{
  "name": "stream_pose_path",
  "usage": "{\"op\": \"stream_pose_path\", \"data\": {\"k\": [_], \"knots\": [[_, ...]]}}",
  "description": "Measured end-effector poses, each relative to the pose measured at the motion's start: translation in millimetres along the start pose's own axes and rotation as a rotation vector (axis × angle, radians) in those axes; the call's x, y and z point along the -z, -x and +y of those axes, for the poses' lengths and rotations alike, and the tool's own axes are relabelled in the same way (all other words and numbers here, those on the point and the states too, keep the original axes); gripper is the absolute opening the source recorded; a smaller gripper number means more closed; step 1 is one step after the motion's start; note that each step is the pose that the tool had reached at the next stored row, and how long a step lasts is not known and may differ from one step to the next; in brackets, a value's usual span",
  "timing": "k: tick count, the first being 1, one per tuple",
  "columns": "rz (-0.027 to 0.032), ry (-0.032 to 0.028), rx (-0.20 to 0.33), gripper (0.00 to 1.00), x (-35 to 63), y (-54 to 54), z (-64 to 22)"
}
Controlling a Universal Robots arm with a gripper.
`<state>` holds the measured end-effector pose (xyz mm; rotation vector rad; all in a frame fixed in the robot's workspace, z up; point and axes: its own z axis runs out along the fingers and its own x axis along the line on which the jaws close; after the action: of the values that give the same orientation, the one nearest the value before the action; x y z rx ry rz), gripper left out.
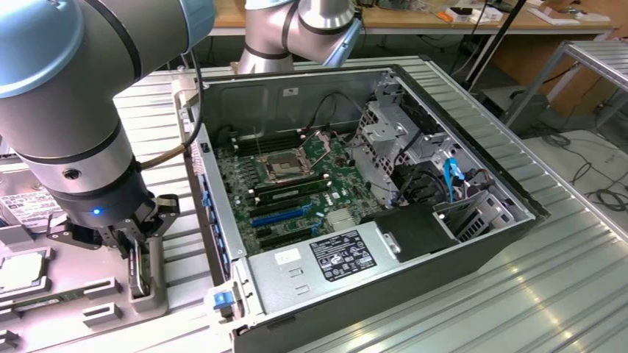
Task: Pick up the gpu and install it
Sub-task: 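Pick up the gpu and move the gpu toward the slot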
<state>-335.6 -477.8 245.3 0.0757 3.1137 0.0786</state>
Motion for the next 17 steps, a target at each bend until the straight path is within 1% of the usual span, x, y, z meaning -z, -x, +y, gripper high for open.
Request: {"op": "stream_pose_path", "data": {"k": [6, 7, 12, 17], "knots": [[0.0, 0.0, 0.0, 0.27, 1.1, 0.0, 0.1], [0.0009, 0.0, 0.0, 0.27, 10.4, 0.2, 0.5], [0.0019, 0.0, 0.0, 0.27, 21.6, 0.5, 1.1], [0.0029, -0.0001, 0.0, 0.27, 29.4, 0.7, 1.5]]}}
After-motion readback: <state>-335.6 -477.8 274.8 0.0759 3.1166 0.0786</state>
